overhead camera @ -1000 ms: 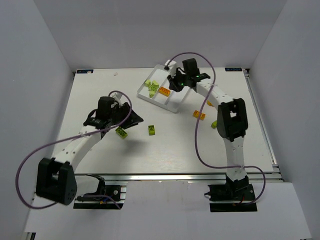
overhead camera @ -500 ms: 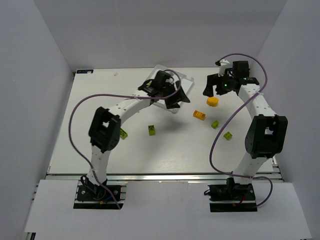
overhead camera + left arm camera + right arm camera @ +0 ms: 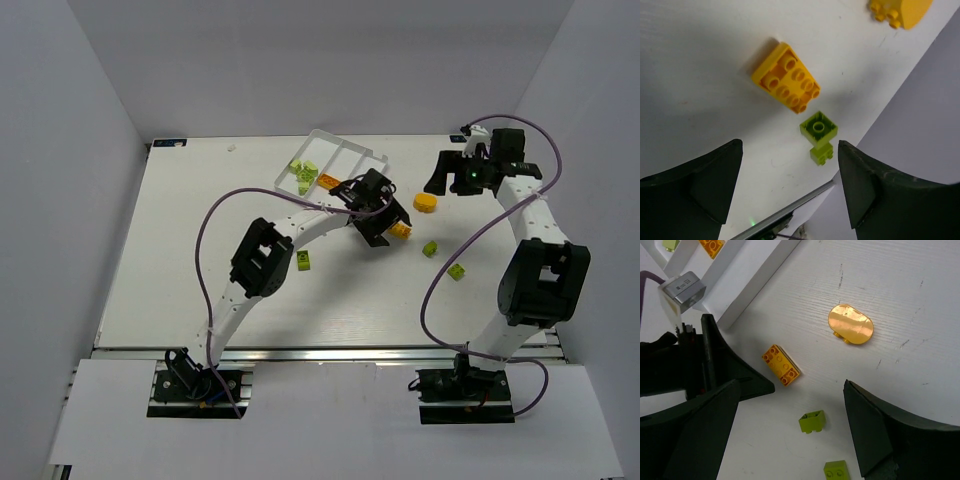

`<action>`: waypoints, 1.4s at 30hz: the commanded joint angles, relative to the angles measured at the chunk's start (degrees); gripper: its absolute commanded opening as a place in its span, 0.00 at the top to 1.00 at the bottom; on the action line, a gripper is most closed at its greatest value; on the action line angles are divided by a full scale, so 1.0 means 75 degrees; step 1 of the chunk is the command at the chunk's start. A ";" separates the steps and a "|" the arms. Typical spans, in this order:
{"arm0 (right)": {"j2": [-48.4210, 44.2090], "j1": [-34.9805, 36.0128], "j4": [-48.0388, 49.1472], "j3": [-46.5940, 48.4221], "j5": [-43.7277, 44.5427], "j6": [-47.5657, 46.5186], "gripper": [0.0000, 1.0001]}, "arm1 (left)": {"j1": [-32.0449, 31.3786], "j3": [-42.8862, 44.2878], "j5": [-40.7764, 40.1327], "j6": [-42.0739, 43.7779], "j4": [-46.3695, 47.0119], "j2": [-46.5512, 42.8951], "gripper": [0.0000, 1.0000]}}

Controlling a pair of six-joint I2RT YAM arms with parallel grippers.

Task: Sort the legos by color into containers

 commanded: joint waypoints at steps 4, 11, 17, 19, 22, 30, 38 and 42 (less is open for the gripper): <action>-0.0664 -0.0151 0.0466 -0.0589 -0.0451 0.0159 0.11 | -0.0048 0.0531 -0.0778 -0.1048 0.0326 0.0206 0.14; -0.1028 -0.0245 0.0888 -0.1269 -0.0685 0.0194 0.11 | -0.0048 0.1012 -0.1164 -0.0943 0.0082 0.0605 0.15; -0.1099 -0.0292 0.0995 -0.1492 -0.0838 0.0147 0.11 | -0.0118 0.1000 -0.1423 0.0167 -0.0492 0.0535 0.18; -0.1099 -0.0315 0.1053 -0.1516 -0.0885 0.0147 0.11 | -0.0119 0.1012 -0.1763 0.0451 -0.0668 0.0547 0.18; -0.1075 -0.0304 0.1065 -0.1539 -0.0967 0.0205 0.12 | -0.0119 0.1082 -0.1880 0.0815 -0.0878 0.0617 0.18; -0.1239 -0.0292 0.1135 -0.1820 -0.1084 0.0043 0.13 | -0.0119 0.1059 -0.1892 0.0908 -0.0962 0.0746 0.25; -0.1111 -0.0269 -0.0059 -0.1891 -0.3297 -0.3893 0.11 | -0.0341 -0.0016 -0.2161 0.2431 -0.0353 -0.0892 0.21; -0.0701 -0.0187 -0.0083 -0.1622 -0.3405 -0.4585 0.24 | -0.0341 -0.1971 -0.2557 0.2667 -0.0338 -0.2857 0.59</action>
